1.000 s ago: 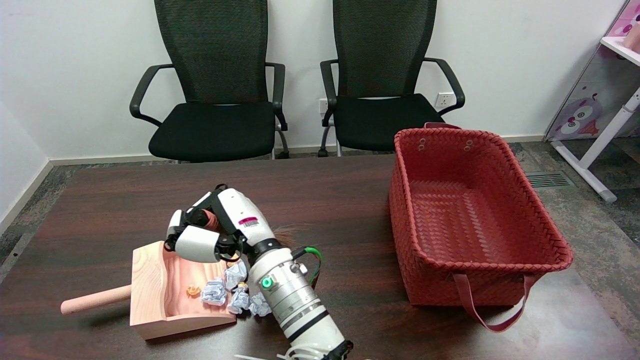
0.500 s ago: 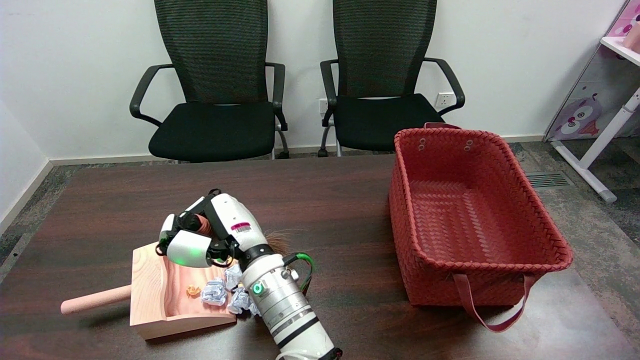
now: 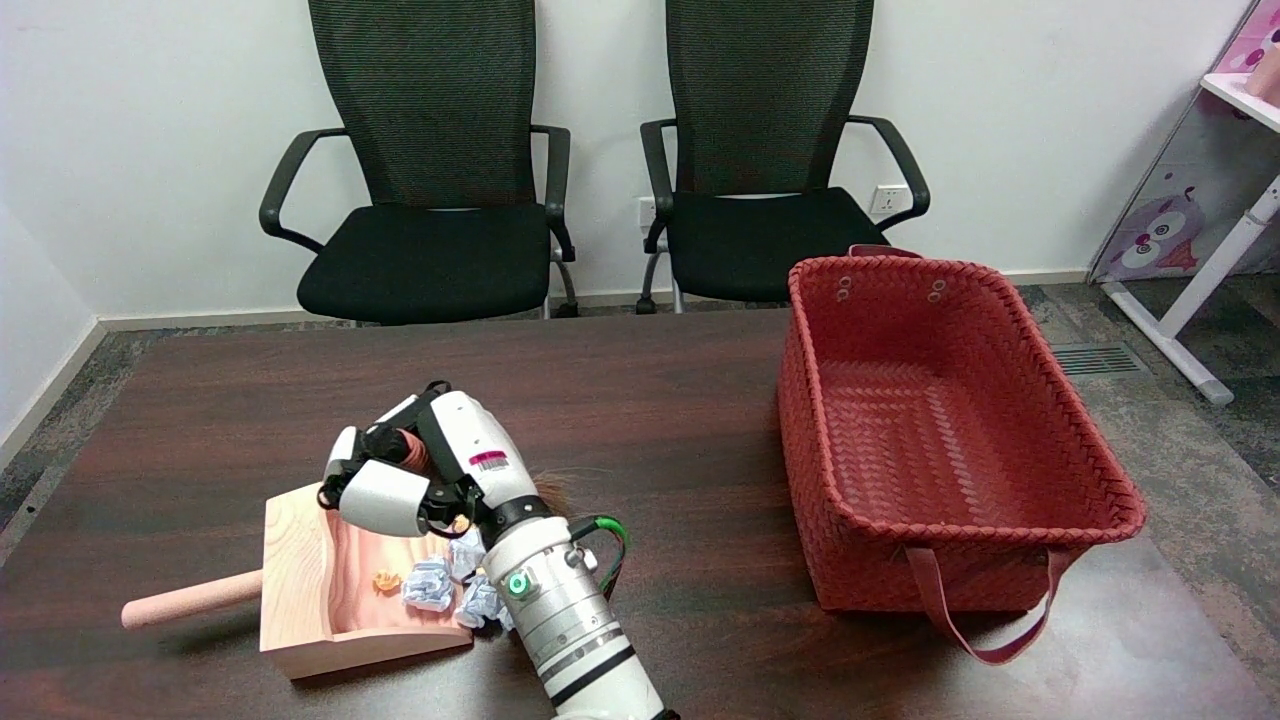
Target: Sweep the paper ball into the dustpan.
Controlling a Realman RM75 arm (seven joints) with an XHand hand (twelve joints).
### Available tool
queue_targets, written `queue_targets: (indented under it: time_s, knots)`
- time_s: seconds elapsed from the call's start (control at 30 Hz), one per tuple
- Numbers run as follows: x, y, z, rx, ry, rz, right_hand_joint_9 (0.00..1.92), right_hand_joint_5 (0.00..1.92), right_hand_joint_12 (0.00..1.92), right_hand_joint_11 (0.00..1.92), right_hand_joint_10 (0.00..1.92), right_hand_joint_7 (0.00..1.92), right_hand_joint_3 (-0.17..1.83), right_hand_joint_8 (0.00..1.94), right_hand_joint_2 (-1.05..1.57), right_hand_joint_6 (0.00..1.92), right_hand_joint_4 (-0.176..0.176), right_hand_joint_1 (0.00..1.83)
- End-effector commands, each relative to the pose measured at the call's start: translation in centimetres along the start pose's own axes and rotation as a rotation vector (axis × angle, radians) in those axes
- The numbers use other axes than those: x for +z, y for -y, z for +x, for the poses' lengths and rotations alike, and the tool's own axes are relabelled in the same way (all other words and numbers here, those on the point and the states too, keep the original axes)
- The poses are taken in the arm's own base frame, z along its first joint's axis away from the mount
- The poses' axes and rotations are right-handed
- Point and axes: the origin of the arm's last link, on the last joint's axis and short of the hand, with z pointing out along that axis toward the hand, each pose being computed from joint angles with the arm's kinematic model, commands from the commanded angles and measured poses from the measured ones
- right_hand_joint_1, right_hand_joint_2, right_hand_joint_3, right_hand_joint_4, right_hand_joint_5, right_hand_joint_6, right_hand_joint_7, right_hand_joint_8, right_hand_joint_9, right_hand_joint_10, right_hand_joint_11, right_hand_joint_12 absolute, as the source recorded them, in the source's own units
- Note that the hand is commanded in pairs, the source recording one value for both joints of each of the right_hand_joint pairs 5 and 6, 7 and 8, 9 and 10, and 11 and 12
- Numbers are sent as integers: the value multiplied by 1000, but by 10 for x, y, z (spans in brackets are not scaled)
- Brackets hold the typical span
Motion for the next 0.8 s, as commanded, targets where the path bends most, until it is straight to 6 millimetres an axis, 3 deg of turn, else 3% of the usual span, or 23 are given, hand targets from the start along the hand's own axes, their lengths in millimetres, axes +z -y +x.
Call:
queue_targets:
  time_s: [0.03, 0.47, 0.8]
  knots:
    - [3, -9, 0, 171, -76, 59, 1920, 1920, 1920, 1920, 1920, 1920, 1766, 1920, 1553, 1920, 53, 503]
    - [22, -19, 4, 494, -82, 61, 1920, 1920, 1920, 1920, 1920, 1920, 1771, 1920, 1440, 1920, 35, 465]
    - [29, -33, -7, 962, -54, 16, 1920, 1920, 1920, 1920, 1920, 1920, 1643, 1920, 1234, 1920, 15, 454]
